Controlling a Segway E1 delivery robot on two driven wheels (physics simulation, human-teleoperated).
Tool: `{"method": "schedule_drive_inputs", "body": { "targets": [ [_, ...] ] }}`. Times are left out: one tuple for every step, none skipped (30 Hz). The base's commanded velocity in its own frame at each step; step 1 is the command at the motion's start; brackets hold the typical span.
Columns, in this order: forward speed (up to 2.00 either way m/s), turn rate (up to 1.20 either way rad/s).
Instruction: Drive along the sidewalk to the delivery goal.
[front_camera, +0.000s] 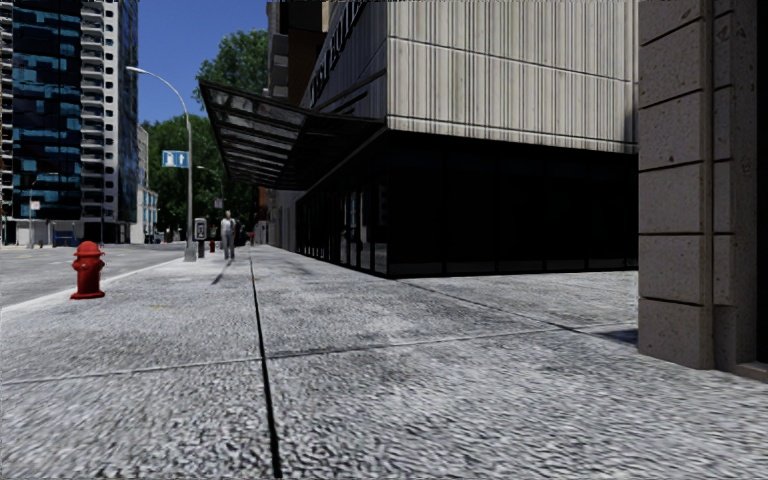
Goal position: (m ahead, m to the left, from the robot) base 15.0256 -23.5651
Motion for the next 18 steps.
{"method": "schedule_drive_inputs", "body": {
  "targets": [
    [1.91, -0.49],
    [1.91, -0.33],
    [1.91, -0.05],
    [1.91, 0.00],
    [1.90, 0.00],
    [1.90, 0.00],
    [1.90, 0.00],
    [1.90, -0.04],
    [1.90, -0.17],
    [1.90, -0.28],
    [1.90, -0.28],
    [1.90, -0.33],
    [1.90, -0.35],
    [1.90, -0.35],
    [1.90, -0.35],
    [1.90, -0.36],
    [1.90, -0.40],
    [1.90, -0.44]
  ]
}}
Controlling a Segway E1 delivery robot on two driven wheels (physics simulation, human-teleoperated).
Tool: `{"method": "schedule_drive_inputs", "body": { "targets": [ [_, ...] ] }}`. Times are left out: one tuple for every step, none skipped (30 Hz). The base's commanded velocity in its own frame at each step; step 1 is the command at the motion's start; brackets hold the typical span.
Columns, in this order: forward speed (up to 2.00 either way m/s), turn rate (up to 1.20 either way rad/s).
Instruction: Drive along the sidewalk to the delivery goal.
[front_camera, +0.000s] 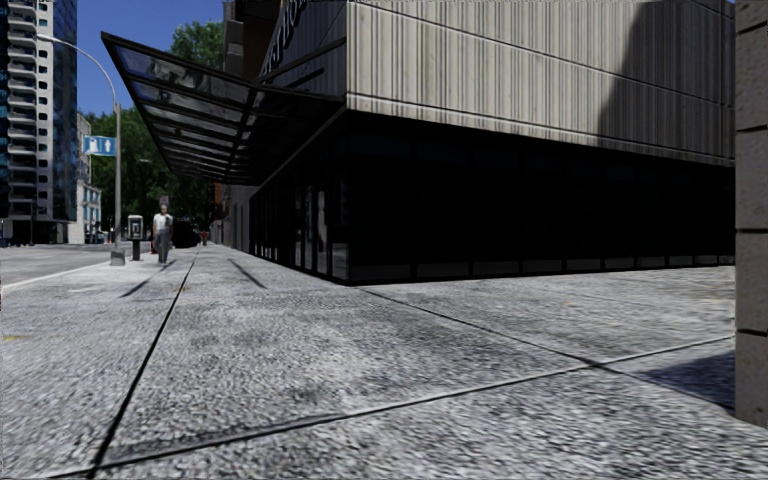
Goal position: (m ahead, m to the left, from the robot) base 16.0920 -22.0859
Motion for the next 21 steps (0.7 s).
{"method": "schedule_drive_inputs", "body": {
  "targets": [
    [1.90, -0.44],
    [1.90, -0.46],
    [1.90, -0.48],
    [1.90, -0.49],
    [1.90, -0.49],
    [1.90, -0.49],
    [1.90, -0.49],
    [1.90, -0.50],
    [1.90, -0.50],
    [1.90, -0.51],
    [1.90, -0.53],
    [1.90, -0.55],
    [1.90, -0.57],
    [1.90, -0.57],
    [1.90, -0.58],
    [1.90, -0.60],
    [1.90, -0.61],
    [1.90, -0.61],
    [1.90, -0.62],
    [1.90, -0.64],
    [1.90, -0.66]
  ]
}}
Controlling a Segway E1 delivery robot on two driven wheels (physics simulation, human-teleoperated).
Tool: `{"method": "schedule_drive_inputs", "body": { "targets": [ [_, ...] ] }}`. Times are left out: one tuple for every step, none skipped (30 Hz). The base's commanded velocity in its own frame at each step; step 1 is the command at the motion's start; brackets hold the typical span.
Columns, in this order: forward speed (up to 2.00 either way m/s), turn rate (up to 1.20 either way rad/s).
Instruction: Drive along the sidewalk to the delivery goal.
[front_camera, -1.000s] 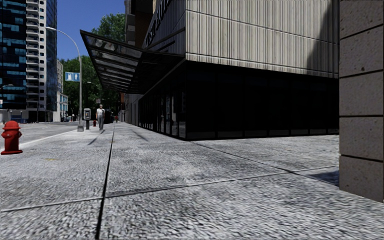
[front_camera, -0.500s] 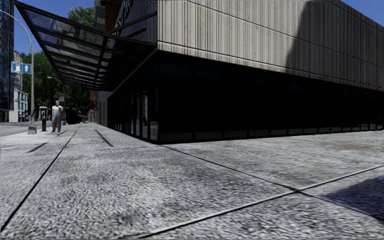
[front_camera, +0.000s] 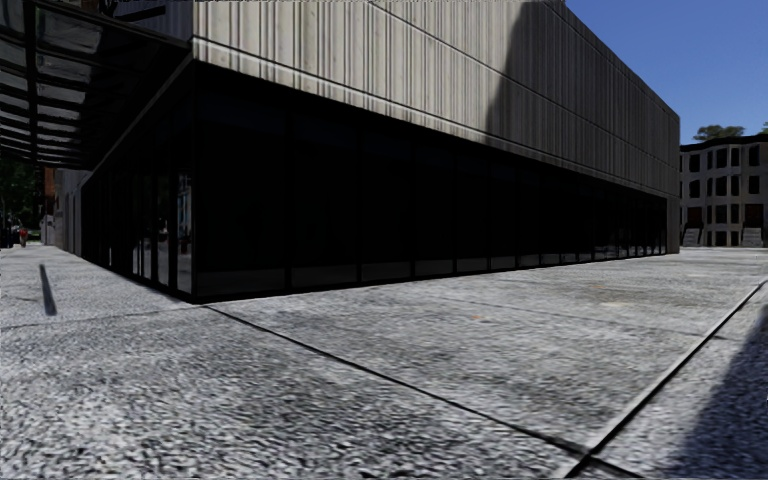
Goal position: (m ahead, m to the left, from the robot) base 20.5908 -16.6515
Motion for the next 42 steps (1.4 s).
{"method": "schedule_drive_inputs", "body": {
  "targets": [
    [1.90, -0.67],
    [1.90, -0.67],
    [1.90, -0.67],
    [1.90, -0.67],
    [1.90, -0.67],
    [1.90, -0.67],
    [1.90, -0.67],
    [1.90, -0.67],
    [1.90, -0.67],
    [1.90, -0.67],
    [1.90, -0.67],
    [1.90, -0.67],
    [1.90, -0.67],
    [1.90, -0.67],
    [1.90, -0.67],
    [1.90, -0.67],
    [1.90, -0.67],
    [1.90, -0.67],
    [1.90, -0.67],
    [1.90, -0.67],
    [1.90, -0.67],
    [1.90, -0.67],
    [1.90, -0.67],
    [1.90, -0.67],
    [1.90, -0.67],
    [1.90, -0.67],
    [1.90, -0.67],
    [1.90, -0.67],
    [1.90, -0.67],
    [1.90, -0.67],
    [1.90, -0.67],
    [1.90, -0.54],
    [1.90, -0.35],
    [1.90, -0.31],
    [1.90, -0.31],
    [1.90, -0.31],
    [1.90, -0.30],
    [1.90, -0.30],
    [1.90, -0.30],
    [1.90, -0.26],
    [1.90, -0.13],
    [1.90, -0.13]
  ]
}}
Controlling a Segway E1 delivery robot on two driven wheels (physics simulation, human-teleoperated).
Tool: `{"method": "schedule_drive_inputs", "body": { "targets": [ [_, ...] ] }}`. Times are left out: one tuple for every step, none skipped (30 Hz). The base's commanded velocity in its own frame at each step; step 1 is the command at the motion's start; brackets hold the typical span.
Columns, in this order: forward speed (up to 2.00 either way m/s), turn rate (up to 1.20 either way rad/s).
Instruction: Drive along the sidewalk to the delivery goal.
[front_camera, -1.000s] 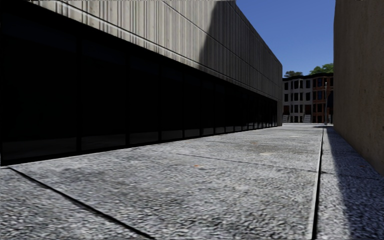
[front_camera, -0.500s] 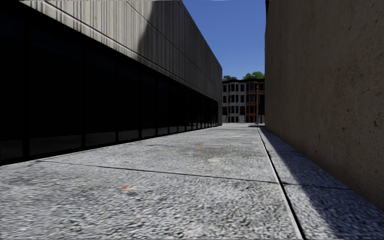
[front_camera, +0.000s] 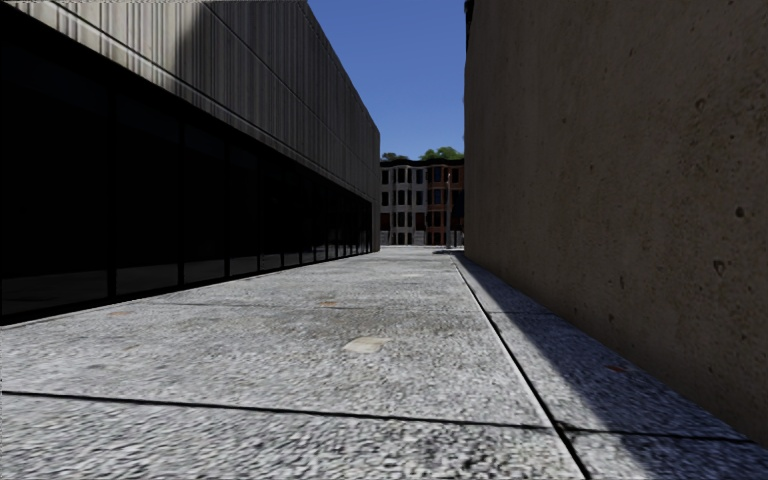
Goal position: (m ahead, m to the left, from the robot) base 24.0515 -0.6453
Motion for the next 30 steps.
{"method": "schedule_drive_inputs", "body": {
  "targets": [
    [1.90, 0.00],
    [1.90, 0.00],
    [1.90, 0.00],
    [1.90, 0.00],
    [1.90, 0.00],
    [1.90, 0.00],
    [1.90, 0.00],
    [1.90, 0.00],
    [1.90, -0.16],
    [1.90, -0.23],
    [1.90, -0.27],
    [1.90, -0.39],
    [1.90, -0.39],
    [1.90, -0.47],
    [1.90, -0.43],
    [1.90, 0.00],
    [1.90, 0.00],
    [1.90, 0.00],
    [1.90, 0.00],
    [1.93, 0.00],
    [1.93, 0.00],
    [1.94, 0.00],
    [1.94, 0.00],
    [1.94, 0.00],
    [1.94, 0.00],
    [1.94, 0.00],
    [1.94, 0.00],
    [1.94, 0.00],
    [1.94, 0.00],
    [1.94, 0.00]
  ]
}}
